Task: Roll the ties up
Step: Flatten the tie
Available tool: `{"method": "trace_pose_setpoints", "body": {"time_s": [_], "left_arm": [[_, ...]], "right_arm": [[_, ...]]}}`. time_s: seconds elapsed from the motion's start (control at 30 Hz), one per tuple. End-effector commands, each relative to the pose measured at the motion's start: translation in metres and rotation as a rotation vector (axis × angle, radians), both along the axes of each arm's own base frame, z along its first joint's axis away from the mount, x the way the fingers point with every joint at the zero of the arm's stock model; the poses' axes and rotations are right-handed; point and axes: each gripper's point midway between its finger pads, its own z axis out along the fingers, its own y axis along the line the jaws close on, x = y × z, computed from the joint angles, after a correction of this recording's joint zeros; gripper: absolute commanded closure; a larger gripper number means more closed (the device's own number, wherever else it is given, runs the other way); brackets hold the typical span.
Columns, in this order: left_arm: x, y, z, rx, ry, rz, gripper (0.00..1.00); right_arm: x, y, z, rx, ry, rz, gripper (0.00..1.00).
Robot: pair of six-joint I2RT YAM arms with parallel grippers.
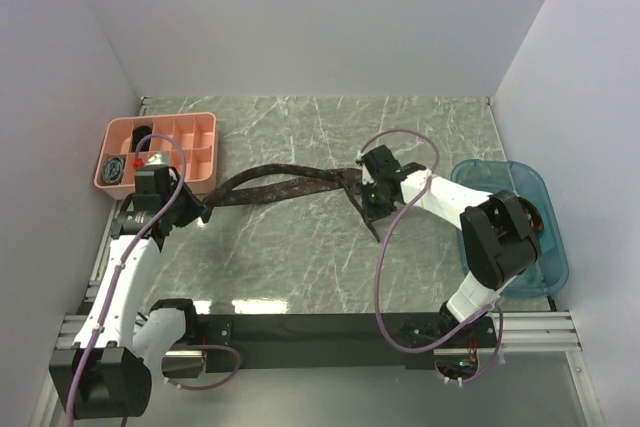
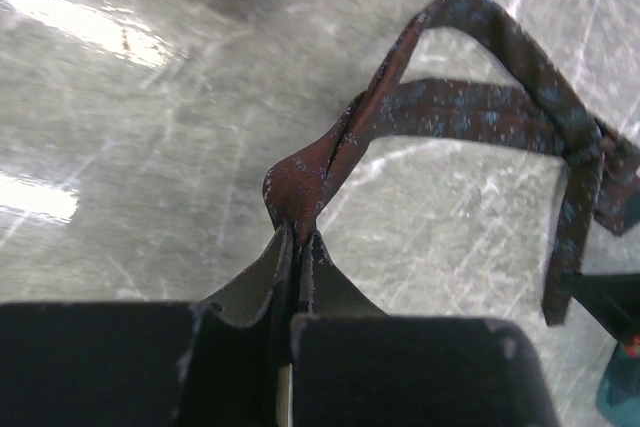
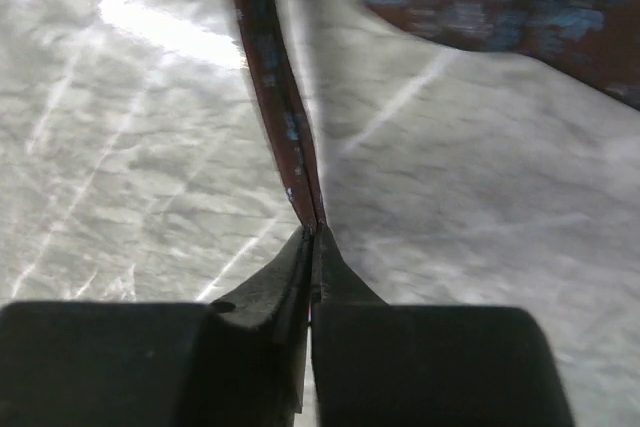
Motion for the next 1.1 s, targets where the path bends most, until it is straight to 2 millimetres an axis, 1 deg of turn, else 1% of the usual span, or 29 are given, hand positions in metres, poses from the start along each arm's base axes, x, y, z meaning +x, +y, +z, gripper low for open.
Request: {"method": "trace_pose_setpoints", "body": {"time_s": [0.0,0.03,0.07,0.1,0.13,0.17,0.2,0.23,0.27,0.3,0.33,0.37,0.4,0.43,0.47,0.53,0.6,0.63,0.67,0.7,0.73,0.77,0.87,0.9,0.93,0.97,1.0,1.03,1.07], "left_arm": [[0.014,0.014,0.026,0.037,-0.099,0.026,0.99],[0.014,0.015,0.026,0.035,-0.101,0.028,0.99],[0.016,0.018,0.026,0.030,-0.108,0.037,0.99],[0.017,0.019,0.025,0.013,-0.112,0.043,0.99],[0.015,0.019,0.019,-0.002,-0.102,0.048,0.99],[0.017,0.020,0.018,-0.021,-0.111,0.053,0.99],[0.017,0.020,0.016,-0.053,-0.108,0.052,0.99],[0.015,0.020,0.009,-0.072,-0.091,0.059,0.99],[0.014,0.021,0.007,-0.091,-0.087,0.070,0.99],[0.014,0.026,0.005,-0.099,-0.085,0.093,0.99],[0.013,0.027,0.003,-0.107,-0.080,0.103,0.99],[0.012,0.029,-0.001,-0.118,-0.068,0.117,0.99],[0.011,0.031,-0.002,-0.121,-0.064,0.130,0.99],[0.009,0.031,-0.005,-0.128,-0.059,0.135,0.99],[0.008,0.032,-0.006,-0.130,-0.061,0.142,0.99],[0.006,0.036,-0.010,-0.115,-0.066,0.168,0.99],[0.004,0.043,-0.014,-0.098,-0.068,0.205,0.99],[0.003,0.048,-0.019,-0.088,-0.064,0.230,0.99],[0.004,0.052,-0.021,-0.082,-0.063,0.247,0.99],[0.005,0.054,-0.024,-0.082,-0.057,0.258,0.99],[0.005,0.057,-0.027,-0.082,-0.052,0.272,0.99],[0.007,0.062,-0.028,-0.080,-0.053,0.298,0.99],[0.011,0.072,-0.033,-0.067,-0.051,0.357,0.94],[0.011,0.078,-0.038,-0.068,-0.033,0.385,0.91],[0.013,0.079,-0.037,-0.079,-0.033,0.394,0.90],[0.014,0.081,-0.038,-0.084,-0.027,0.403,0.88],[0.014,0.086,-0.044,-0.073,-0.006,0.429,0.86],[0.015,0.091,-0.045,-0.062,0.000,0.444,0.85],[0.015,0.093,-0.047,-0.053,0.013,0.451,0.84]], "right_arm": [[0.025,-0.022,0.040,-0.015,-0.069,-0.051,1.00],[0.036,-0.038,0.049,-0.004,-0.080,-0.107,1.00],[0.042,-0.045,0.057,0.011,-0.092,-0.125,1.00],[0.051,-0.047,0.072,0.054,-0.105,-0.138,1.00],[0.056,-0.053,0.078,0.067,-0.111,-0.151,1.00],[0.070,-0.065,0.091,0.078,-0.141,-0.171,1.00],[0.071,-0.071,0.089,0.069,-0.114,-0.177,1.00],[0.076,-0.075,0.092,0.067,-0.115,-0.186,1.00],[0.082,-0.084,0.093,0.067,-0.112,-0.200,1.00],[0.090,-0.084,0.093,0.076,-0.099,-0.202,1.00],[0.092,-0.081,0.092,0.106,-0.078,-0.191,1.00],[0.095,-0.081,0.090,0.109,-0.063,-0.189,0.97],[0.102,-0.080,0.083,0.106,-0.037,-0.189,0.97],[0.103,-0.079,0.078,0.104,-0.018,-0.187,0.97],[0.104,-0.076,0.068,0.109,0.019,-0.174,0.96],[0.104,-0.077,0.056,0.099,0.055,-0.181,0.96],[0.100,-0.076,0.041,0.092,0.100,-0.176,0.96],[0.100,-0.079,0.037,0.084,0.107,-0.182,0.95],[0.100,-0.081,0.030,0.068,0.113,-0.187,0.93],[0.100,-0.081,0.029,0.063,0.112,-0.192,0.88],[0.101,-0.082,0.027,0.056,0.113,-0.198,0.81],[0.103,-0.084,0.027,0.052,0.103,-0.216,0.66],[0.109,-0.094,0.032,0.005,0.058,-0.288,0.50],[0.114,-0.102,0.034,-0.021,0.028,-0.317,0.48],[0.116,-0.106,0.035,-0.035,0.015,-0.353,0.47],[0.117,-0.111,0.036,-0.056,0.001,-0.379,0.47],[0.120,-0.115,0.042,-0.069,-0.029,-0.402,0.47],[0.123,-0.126,0.044,-0.115,-0.053,-0.438,0.47],[0.123,-0.130,0.048,-0.129,-0.072,-0.471,0.47]]}}
